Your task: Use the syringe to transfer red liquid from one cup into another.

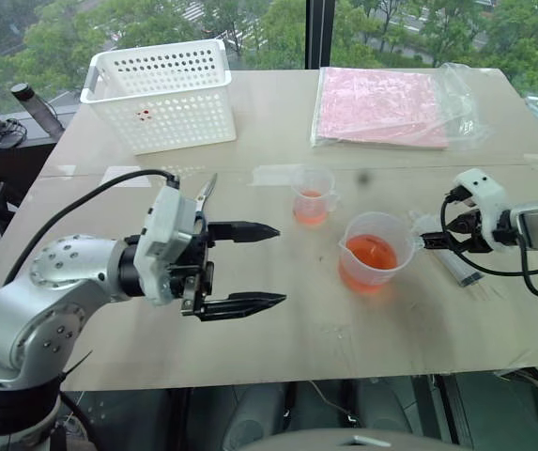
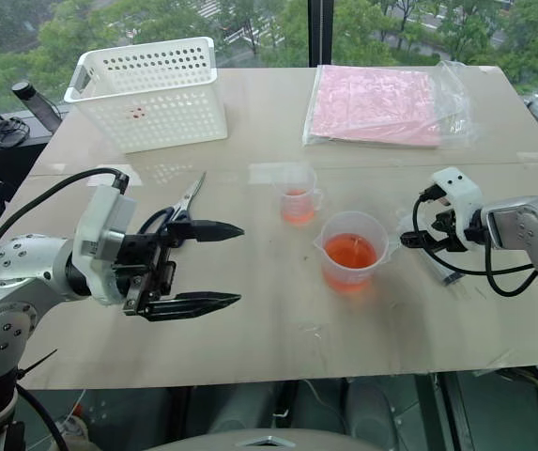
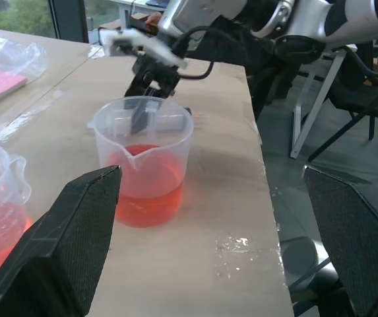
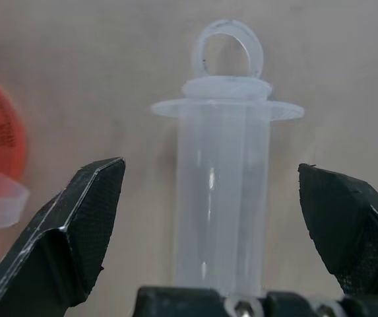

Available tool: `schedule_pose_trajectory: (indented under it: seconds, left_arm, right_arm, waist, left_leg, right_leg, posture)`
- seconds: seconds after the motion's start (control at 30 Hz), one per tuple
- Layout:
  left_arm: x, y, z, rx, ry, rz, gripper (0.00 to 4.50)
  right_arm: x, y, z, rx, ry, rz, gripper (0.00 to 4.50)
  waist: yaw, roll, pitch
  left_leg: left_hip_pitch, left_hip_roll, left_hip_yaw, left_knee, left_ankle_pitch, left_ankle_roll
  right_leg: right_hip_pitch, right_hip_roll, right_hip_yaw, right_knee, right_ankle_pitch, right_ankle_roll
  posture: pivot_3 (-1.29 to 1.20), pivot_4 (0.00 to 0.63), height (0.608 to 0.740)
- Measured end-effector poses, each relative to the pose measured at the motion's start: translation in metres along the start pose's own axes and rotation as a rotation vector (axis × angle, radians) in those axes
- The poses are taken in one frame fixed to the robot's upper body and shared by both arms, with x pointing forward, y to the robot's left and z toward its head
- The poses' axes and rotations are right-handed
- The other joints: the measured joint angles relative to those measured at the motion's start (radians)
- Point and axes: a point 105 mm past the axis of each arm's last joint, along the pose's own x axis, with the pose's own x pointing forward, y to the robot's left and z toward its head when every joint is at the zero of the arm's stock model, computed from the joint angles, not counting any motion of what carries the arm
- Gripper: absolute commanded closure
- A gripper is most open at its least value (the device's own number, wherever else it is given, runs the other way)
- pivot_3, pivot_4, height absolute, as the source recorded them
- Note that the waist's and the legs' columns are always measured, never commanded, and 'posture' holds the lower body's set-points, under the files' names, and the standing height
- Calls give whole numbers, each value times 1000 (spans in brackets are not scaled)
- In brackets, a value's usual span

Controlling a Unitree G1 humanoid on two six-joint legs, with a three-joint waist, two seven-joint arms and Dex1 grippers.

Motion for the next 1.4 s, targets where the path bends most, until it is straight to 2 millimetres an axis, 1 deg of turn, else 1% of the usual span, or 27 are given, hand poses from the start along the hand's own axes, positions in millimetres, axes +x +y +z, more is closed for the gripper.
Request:
schedule_pose_trajectory:
  seconds: [0.1,0.13,0.27,0.33,0.37,0.4,0.43,0.5,0.53,0.57,0.63,0.7,0.77,0.83,0.9,0.97,1.07,1.13,1.23,1.3,1.33,1.4]
  left_arm:
    - [2,-2,1,8,0,7,0]
    - [3,-1,1,10,0,15,0]
    - [3,0,0,5,1,33,0]
    - [3,2,0,1,-4,51,0]
    - [4,4,0,-4,-17,65,0]
    - [4,5,1,-8,-28,74,0]
    - [6,7,2,-12,-47,91,0]
    - [7,10,3,-13,-57,104,0]
    - [8,12,2,-20,-68,125,0]
    - [8,16,1,-35,-80,146,0]
    - [7,24,-3,-45,-71,194,0]
    - [5,33,-5,-50,-55,243,0]
    - [6,42,-4,-75,-65,244,0]
    - [9,51,2,-80,-100,242,0]
    - [9,58,8,-69,-115,250,0]
    - [12,64,11,-57,-112,241,0]
    - [16,70,13,-54,-116,232,0]
    - [21,76,21,-46,-141,222,0]
    - [28,83,37,-11,-161,212,0]
    - [34,88,41,9,-144,208,0]
    - [42,92,45,8,-134,203,0]
    - [50,98,49,23,-117,205,0]
  right_arm:
    - [2,-2,3,-21,23,11,2679]
    - [3,-2,4,-45,30,21,2983]
    - [1,-6,2,-104,46,38,3024]
    - [-8,-12,-3,-129,31,31,3024]
    - [-16,-12,0,-108,-29,54,3024]
    - [-23,-8,7,-85,-100,96,3025]
    - [-46,2,28,-48,-287,187,3025]
    - [-80,12,48,-85,-464,233,3025]
    - [-110,22,61,-119,-640,254,3025]
    - [-133,36,69,-160,-790,285,3025]
    - [-154,54,71,-186,-929,321,3025]
    - [-161,70,69,-191,-1006,356,3025]
    - [-157,94,66,-179,-1087,412,3025]
    - [-140,111,62,-105,-1152,447,3025]
    - [-118,126,57,-64,-1129,464,3025]
    - [-102,127,55,-55,-1177,385,3025]
    - [-85,122,49,-74,-1197,293,3025]
    - [-72,119,43,-103,-1205,237,3025]
    - [-54,122,35,-147,-1222,212,3025]
    - [-45,125,32,-152,-1233,215,3025]
    - [-42,127,30,-158,-1256,214,3025]
    - [-42,132,31,-166,-1283,231,3025]
  waist:
    - [-3,0,0]
    - [-3,0,0]
    - [-3,1,0]
    - [7,1,0]
    - [12,1,0]
    - [13,2,1]
    - [16,4,2]
    - [18,6,1]
    - [21,6,1]
    - [22,6,1]
    - [21,6,1]
    - [22,6,0]
    - [21,6,0]
    - [21,4,-1]
    - [20,5,-1]
    - [21,4,-1]
    - [19,4,-1]
    - [17,4,-1]
    - [13,4,-1]
    - [8,4,-1]
    - [5,4,-1]
    - [0,4,-1]
  left_leg:
    - [0,0,0,0,0,0]
    - [0,0,0,0,0,0]
    - [0,0,0,0,0,0]
    - [0,0,0,0,0,0]
    - [-1,0,0,0,0,0]
    - [-1,0,0,0,0,0]
    - [-1,0,0,0,0,0]
    - [-1,0,0,-1,0,0]
    - [0,0,0,-1,0,0]
    - [0,1,-1,-1,0,0]
    - [0,1,-1,0,0,0]
    - [1,0,-1,1,0,0]
    - [1,0,0,2,0,0]
    - [1,0,-1,2,0,0]
    - [0,-1,2,2,0,0]
    - [0,-1,2,2,0,0]
    - [0,-1,4,2,0,0]
    - [1,0,5,2,1,-2]
    - [1,0,5,2,2,-4]
    - [2,0,6,2,3,-4]
    - [2,0,5,2,3,-4]
    - [2,0,6,2,3,-4]
  right_leg:
    - [0,0,0,0,0,0]
    - [0,0,0,0,0,0]
    - [0,0,0,0,0,0]
    - [-1,0,0,0,0,0]
    - [-1,0,0,0,0,0]
    - [-1,0,0,0,0,0]
    - [-1,0,1,0,0,0]
    - [-1,0,1,1,0,0]
    - [-1,1,0,0,0,0]
    - [0,1,-1,0,0,0]
    - [0,1,0,1,0,0]
    - [0,1,1,1,0,0]
    - [0,1,1,2,1,1]
    - [0,2,1,3,1,1]
    - [-3,2,5,6,1,1]
    - [-5,7,7,7,1,1]
    - [-7,9,11,8,1,1]
    - [-8,10,12,11,1,1]
    - [-9,10,14,15,1,1]
    - [-9,11,15,15,1,1]
    - [-9,11,15,15,1,1]
    - [-9,11,15,15,1,1]
  posture:
    - [0,150,740]
    - [0,150,740]
    - [0,150,740]
    - [0,150,740]
    - [0,150,740]
    - [0,150,740]
    - [0,150,740]
    - [0,150,740]
    - [0,150,740]
    - [0,150,740]
    - [0,150,740]
    - [0,150,740]
    - [0,150,740]
    - [0,150,740]
    - [0,150,740]
    - [0,150,740]
    - [0,150,740]
    - [0,150,740]
    - [0,150,740]
    - [0,150,740]
    - [0,150,740]
    - [0,150,740]
